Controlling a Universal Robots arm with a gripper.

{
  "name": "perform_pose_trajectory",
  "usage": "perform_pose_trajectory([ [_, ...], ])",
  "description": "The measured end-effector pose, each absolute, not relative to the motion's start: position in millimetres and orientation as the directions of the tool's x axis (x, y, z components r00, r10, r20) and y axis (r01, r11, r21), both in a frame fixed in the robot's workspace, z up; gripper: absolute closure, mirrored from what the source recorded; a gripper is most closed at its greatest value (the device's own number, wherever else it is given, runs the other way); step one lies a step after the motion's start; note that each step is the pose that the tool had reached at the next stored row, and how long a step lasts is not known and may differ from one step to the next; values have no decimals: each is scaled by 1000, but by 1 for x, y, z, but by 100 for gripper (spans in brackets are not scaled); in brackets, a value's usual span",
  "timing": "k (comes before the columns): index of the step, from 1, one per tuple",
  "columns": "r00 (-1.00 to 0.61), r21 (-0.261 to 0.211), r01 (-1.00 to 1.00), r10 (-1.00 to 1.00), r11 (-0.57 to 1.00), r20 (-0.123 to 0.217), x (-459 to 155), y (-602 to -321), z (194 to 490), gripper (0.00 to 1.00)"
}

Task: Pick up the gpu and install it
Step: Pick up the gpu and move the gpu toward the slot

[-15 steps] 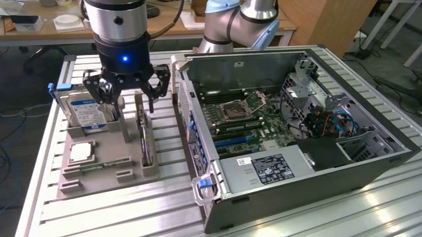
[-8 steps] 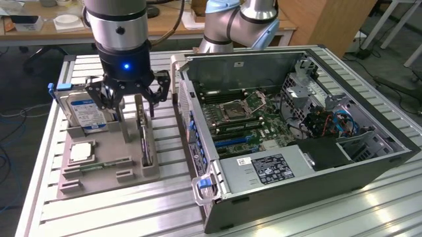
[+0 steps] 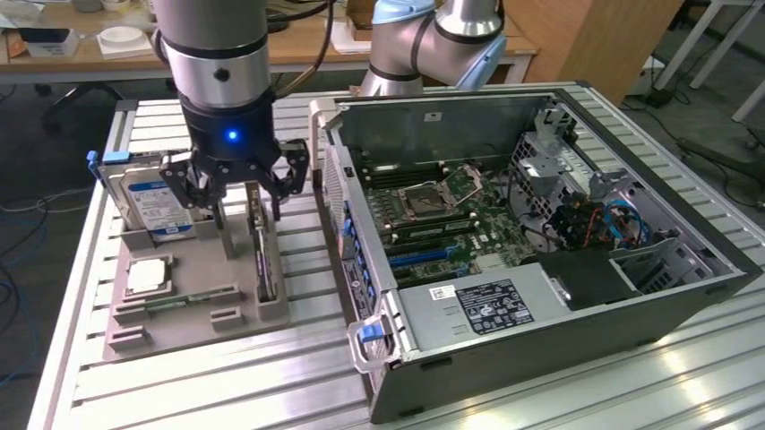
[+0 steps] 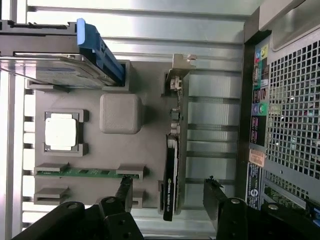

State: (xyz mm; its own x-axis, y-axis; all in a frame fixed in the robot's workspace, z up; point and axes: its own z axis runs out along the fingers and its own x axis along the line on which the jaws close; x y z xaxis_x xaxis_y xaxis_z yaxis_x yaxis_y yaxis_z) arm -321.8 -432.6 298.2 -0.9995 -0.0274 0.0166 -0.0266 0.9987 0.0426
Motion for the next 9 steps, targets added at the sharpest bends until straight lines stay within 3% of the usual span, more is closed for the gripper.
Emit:
perform_pose_trajectory([
  [9,-999,43,-27,-27,999,17,-322,-433,282,33],
])
